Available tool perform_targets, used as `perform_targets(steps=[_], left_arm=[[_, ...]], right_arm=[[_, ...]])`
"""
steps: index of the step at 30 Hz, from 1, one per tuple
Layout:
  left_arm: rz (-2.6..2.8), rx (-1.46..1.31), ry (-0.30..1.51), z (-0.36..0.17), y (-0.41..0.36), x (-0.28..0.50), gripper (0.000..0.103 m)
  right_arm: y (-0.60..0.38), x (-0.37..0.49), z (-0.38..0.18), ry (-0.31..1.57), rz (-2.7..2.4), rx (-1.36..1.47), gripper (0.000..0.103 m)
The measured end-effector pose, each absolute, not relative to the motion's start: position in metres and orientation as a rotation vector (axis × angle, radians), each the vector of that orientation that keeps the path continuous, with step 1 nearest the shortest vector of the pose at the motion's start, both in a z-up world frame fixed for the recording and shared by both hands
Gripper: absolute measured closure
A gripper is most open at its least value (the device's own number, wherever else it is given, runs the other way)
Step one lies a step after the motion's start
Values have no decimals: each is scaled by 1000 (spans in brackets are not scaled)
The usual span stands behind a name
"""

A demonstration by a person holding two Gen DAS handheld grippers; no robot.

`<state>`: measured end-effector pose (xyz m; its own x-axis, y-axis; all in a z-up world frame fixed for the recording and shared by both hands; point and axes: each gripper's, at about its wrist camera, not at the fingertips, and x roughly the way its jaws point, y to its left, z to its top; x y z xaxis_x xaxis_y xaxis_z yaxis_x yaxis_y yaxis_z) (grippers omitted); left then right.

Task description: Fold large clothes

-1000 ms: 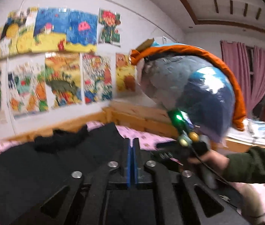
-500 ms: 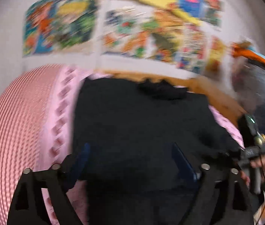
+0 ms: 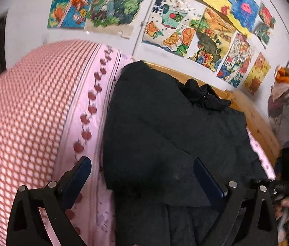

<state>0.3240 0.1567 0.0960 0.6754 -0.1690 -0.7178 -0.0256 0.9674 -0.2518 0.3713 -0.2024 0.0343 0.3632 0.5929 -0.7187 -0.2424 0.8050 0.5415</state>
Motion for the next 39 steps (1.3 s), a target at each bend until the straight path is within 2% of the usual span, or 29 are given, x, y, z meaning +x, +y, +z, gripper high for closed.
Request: perform_targets(steps=[6, 11, 15, 18, 20, 22, 26, 31, 39], left_arm=[[-85, -93, 781, 115, 133, 341, 2], [-81, -49, 791, 113, 112, 371, 2], [-89, -33, 806, 101, 90, 410, 2], [-101, -14, 796, 94, 75, 433, 2], [-122, 4, 786, 91, 65, 444, 2], [-185, 9, 783, 87, 52, 456, 2], [-252, -47, 815, 64, 37, 469, 2], [-242, 126, 894, 15, 14, 466, 2], [-203, 261, 897, -19, -3, 461, 0]], right_arm=[[-236, 361, 129, 816, 441, 216, 99], [-293, 379, 164, 761, 190, 132, 99], [-324, 407, 128, 814, 52, 62, 94], [-343, 422, 96, 846, -45, 74, 74], [-352, 424, 89, 801, -66, 103, 54], [-343, 431, 91, 765, -33, 107, 47], [-301, 448, 81, 795, 141, 9, 44], [-268, 468, 30, 979, 231, -47, 39], [-264, 462, -20, 959, 259, -77, 37]])
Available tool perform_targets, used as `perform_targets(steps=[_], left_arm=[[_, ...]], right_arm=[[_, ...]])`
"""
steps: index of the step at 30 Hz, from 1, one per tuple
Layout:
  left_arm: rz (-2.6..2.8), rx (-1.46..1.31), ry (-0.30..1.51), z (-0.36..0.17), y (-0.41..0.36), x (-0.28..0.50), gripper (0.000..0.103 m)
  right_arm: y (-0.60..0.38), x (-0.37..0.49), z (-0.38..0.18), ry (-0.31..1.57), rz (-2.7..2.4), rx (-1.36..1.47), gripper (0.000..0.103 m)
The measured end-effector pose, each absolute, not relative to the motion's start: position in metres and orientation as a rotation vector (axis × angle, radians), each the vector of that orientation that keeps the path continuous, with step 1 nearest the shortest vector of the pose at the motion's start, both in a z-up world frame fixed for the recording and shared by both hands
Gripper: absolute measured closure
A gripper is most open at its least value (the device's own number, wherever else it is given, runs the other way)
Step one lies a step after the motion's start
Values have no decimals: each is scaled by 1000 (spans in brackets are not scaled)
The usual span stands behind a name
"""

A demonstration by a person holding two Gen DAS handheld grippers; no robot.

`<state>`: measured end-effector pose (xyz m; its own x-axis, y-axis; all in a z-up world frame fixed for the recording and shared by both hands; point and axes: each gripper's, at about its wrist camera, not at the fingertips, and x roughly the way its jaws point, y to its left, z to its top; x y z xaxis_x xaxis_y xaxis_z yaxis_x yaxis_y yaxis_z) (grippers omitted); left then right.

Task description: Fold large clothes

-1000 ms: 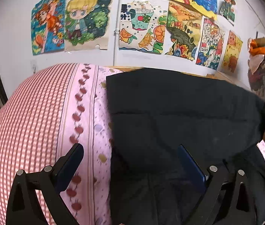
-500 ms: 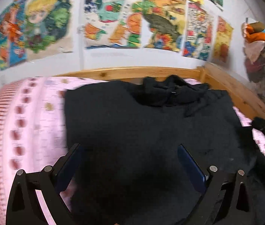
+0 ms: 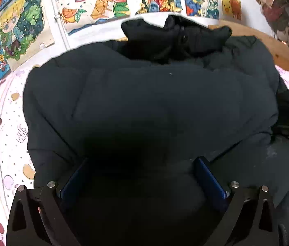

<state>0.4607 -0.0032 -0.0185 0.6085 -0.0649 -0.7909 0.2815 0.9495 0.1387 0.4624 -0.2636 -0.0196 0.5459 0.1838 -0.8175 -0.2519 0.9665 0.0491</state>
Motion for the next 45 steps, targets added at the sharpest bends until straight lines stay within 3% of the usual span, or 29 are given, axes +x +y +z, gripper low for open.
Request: perform_targets(steps=[7, 14, 17, 21, 24, 25, 26, 28, 31, 33, 35, 37, 38, 39, 41, 45], left_arm=[[-275, 202, 873, -6, 9, 461, 1], [-384, -47, 783, 60, 50, 469, 0], [-333, -167, 758, 82, 66, 504, 0], [-265, -326, 838, 82, 82, 583, 2], [-253, -508, 905, 69, 86, 618, 10], [-247, -558, 947, 60, 85, 629, 19], [-240, -584, 988, 52, 80, 636, 32], [-241, -579, 1035, 40, 72, 646, 42], [-331, -611, 1053, 33, 60, 645, 44], [-441, -700, 1104, 27, 53, 647, 44], [-452, -686, 1117, 26, 45, 645, 44], [-452, -633, 1112, 28, 37, 641, 47], [-438, -618, 1112, 29, 36, 640, 69], [-408, -593, 1121, 29, 36, 639, 79], [-362, -557, 1113, 33, 41, 633, 86], [-332, -334, 1045, 54, 31, 604, 88]], right_arm=[[-269, 466, -19, 949, 276, -51, 36], [-301, 462, 35, 827, 312, 114, 34], [-317, 483, 65, 765, 278, 169, 27], [-336, 548, 81, 792, 253, 357, 26], [-353, 588, 70, 799, 285, 643, 27], [-359, 600, 64, 793, 289, 740, 28], [-356, 606, 55, 792, 281, 789, 38], [-352, 624, 42, 810, 238, 834, 52], [-338, 635, 20, 837, 213, 846, 68], [-328, 637, 10, 849, 200, 826, 70], [-326, 641, 8, 859, 178, 800, 83], [-325, 635, 6, 850, 177, 809, 88], [-326, 634, 9, 851, 182, 806, 89], [-326, 633, 15, 854, 187, 783, 90], [-325, 627, 29, 858, 190, 701, 92], [-306, 601, 63, 841, 223, 487, 93]])
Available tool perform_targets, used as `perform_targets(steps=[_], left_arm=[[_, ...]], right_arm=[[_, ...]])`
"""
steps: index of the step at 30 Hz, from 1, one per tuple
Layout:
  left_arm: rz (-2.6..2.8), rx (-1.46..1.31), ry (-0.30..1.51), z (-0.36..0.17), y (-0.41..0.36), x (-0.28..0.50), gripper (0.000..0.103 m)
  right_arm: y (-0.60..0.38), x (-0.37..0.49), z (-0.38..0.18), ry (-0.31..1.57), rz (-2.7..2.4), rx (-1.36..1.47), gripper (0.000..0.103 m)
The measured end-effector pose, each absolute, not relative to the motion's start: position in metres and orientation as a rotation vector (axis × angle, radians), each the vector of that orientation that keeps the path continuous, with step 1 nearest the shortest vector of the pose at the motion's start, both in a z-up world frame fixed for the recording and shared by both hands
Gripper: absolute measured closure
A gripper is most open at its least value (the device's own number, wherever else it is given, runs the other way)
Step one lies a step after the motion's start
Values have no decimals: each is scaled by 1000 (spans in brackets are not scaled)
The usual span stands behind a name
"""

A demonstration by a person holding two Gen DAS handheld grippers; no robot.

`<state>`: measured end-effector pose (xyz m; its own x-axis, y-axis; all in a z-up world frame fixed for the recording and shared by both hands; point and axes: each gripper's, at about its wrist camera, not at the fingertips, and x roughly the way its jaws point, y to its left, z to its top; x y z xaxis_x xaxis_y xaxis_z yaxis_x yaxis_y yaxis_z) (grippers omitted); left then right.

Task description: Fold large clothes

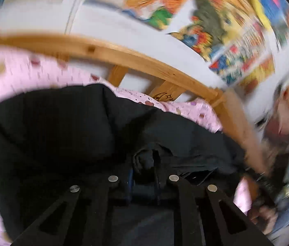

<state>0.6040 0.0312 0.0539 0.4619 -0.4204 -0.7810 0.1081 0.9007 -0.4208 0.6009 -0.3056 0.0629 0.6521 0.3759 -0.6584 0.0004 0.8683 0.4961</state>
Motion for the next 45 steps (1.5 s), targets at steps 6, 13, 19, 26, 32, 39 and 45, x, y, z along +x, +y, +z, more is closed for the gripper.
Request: perform_targets(steps=[6, 13, 19, 26, 32, 39, 45], left_arm=[[-292, -79, 1046, 21, 5, 592, 88], [-253, -78, 993, -25, 2, 597, 88], [-231, -40, 967, -24, -6, 589, 85], [-170, -39, 781, 37, 9, 554, 58], [-204, -80, 669, 82, 5, 567, 49], [-300, -58, 931, 15, -17, 616, 49], [-293, -47, 960, -10, -19, 607, 47]], right_arm=[[-290, 593, 53, 938, 174, 238, 93], [-299, 611, -8, 982, 150, 243, 93], [-303, 606, -18, 952, 137, 256, 93], [-312, 570, 26, 840, 123, 230, 82], [-312, 563, 83, 712, 125, 163, 71], [-268, 596, 43, 842, 238, 97, 71], [-265, 590, 6, 911, 259, 120, 72]])
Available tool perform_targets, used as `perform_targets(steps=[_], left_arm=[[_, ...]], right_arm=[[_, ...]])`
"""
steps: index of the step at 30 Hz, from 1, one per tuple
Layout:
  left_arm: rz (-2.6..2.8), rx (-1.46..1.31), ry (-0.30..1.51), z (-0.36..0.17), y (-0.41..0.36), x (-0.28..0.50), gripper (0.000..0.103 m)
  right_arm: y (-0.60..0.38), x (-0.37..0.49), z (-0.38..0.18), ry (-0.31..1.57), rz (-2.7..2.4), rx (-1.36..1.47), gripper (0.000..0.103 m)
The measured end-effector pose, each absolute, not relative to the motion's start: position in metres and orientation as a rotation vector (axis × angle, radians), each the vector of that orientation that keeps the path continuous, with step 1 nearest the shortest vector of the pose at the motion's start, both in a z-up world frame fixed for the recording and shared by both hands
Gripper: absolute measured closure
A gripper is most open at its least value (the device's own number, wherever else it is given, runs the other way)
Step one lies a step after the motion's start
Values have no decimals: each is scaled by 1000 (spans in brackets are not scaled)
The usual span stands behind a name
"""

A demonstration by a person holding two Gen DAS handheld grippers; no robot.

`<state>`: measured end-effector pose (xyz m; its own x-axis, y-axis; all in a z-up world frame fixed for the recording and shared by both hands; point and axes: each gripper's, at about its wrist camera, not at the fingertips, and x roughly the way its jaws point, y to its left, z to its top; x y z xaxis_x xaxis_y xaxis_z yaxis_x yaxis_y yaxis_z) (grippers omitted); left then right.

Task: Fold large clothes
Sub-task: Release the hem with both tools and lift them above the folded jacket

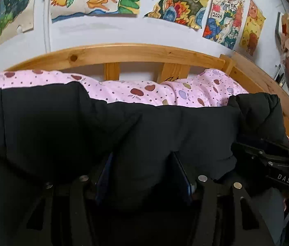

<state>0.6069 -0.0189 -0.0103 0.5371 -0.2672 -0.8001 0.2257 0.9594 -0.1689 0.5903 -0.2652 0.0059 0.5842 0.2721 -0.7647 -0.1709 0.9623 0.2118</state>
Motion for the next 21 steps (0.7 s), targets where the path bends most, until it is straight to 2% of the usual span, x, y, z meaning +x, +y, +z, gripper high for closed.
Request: perform_targets(steps=[4, 6, 7, 10, 15, 17, 21], left_arm=[[-306, -95, 920, 8, -13, 596, 46], [-349, -179, 910, 23, 3, 583, 37], [-357, -210, 895, 31, 10, 575, 30], [-343, -246, 821, 63, 24, 547, 16], [-294, -263, 741, 117, 37, 497, 0], [-277, -249, 712, 136, 40, 477, 0], [-255, -257, 628, 172, 46, 421, 0]], right_arm=[[-262, 577, 15, 874, 252, 110, 71], [-267, 568, 29, 840, 245, 143, 71], [-271, 561, 35, 826, 237, 159, 66], [-278, 533, 59, 803, 187, 179, 32], [-276, 485, 102, 761, 165, 120, 30], [-277, 466, 118, 741, 169, 113, 20], [-277, 416, 154, 682, 183, 84, 12]])
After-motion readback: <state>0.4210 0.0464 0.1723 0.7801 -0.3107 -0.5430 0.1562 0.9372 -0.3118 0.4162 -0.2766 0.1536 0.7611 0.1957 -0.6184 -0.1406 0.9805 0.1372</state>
